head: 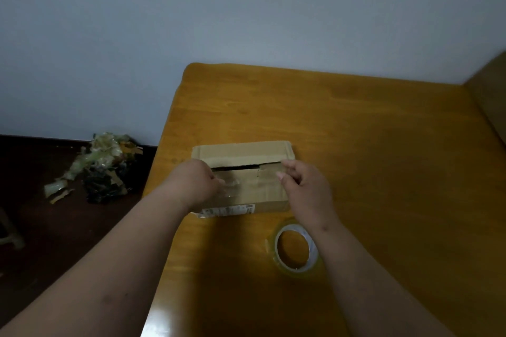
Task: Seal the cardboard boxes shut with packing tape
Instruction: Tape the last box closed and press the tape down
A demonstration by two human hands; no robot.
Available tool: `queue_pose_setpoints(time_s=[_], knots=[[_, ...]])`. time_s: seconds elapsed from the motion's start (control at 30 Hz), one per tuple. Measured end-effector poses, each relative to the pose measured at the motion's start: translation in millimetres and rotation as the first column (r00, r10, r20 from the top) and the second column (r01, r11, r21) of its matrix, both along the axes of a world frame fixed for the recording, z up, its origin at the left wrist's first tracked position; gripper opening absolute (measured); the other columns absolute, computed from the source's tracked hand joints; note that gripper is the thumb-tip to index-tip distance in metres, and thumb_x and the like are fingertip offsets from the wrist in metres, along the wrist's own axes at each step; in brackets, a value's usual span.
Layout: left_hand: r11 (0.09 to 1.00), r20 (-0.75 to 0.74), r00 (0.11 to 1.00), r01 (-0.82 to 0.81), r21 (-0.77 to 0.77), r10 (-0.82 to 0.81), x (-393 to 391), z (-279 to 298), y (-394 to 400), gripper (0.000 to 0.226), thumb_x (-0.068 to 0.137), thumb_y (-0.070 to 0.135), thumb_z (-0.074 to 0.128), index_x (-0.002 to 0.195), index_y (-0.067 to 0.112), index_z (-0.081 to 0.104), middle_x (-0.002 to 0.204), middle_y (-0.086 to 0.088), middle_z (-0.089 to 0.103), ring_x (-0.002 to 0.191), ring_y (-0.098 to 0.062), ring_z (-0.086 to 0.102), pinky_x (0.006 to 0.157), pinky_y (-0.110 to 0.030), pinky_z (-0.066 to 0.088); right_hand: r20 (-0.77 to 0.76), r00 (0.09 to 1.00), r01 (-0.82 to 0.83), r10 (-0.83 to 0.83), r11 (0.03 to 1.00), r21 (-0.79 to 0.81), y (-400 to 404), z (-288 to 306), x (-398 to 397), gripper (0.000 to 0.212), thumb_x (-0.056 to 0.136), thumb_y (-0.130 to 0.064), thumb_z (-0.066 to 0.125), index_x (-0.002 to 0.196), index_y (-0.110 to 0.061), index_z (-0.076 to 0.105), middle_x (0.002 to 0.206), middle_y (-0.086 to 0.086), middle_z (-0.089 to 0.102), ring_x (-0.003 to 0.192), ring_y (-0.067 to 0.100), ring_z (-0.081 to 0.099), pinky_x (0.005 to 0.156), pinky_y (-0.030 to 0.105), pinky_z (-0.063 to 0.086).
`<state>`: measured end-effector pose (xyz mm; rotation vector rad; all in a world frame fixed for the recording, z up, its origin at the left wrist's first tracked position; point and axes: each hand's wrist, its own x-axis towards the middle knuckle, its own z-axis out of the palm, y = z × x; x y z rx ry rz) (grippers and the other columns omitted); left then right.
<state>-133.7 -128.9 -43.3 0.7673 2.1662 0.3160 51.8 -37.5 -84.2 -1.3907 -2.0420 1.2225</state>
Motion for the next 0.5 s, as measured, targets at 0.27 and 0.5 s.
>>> queue_pose_setpoints(time_s=[0.27, 0.5], knots=[[0.999, -0.072, 0.996, 0.053, -0.010, -0.054, -3.3, -5.3, 7.1, 0.032, 0.095, 0.031, 0.059, 0.079, 0.003, 0.065, 0.071, -0.010, 0.054, 0.063, -0.024, 0.054, 0.057, -0.031, 0.046, -0.013, 1.000, 0.003, -0.003, 1.000, -0.011, 6.2, -12.5, 1.1, 0.022, 0.096, -0.022, 0.061, 0.118, -0.024, 0.060, 0.083, -0.014, 0.055, 0.080, 0.002, 0.056, 0.068, 0.017, 0.043], [0.997, -0.170, 0.983, 0.053, -0.064, -0.063, -4.5, -17.9, 9.7, 0.037, 0.093, 0.027, 0.058, 0.060, 0.010, 0.053, 0.059, -0.005, 0.044, 0.055, -0.019, 0.043, 0.048, -0.026, 0.030, 0.071, 0.996, -0.053, 0.045, 0.991, 0.124, 6.1, -24.0, -4.5, 0.029, 0.094, -0.028, 0.061, 0.123, -0.026, 0.059, 0.082, -0.012, 0.060, 0.086, 0.016, 0.061, 0.087, 0.051, 0.051]])
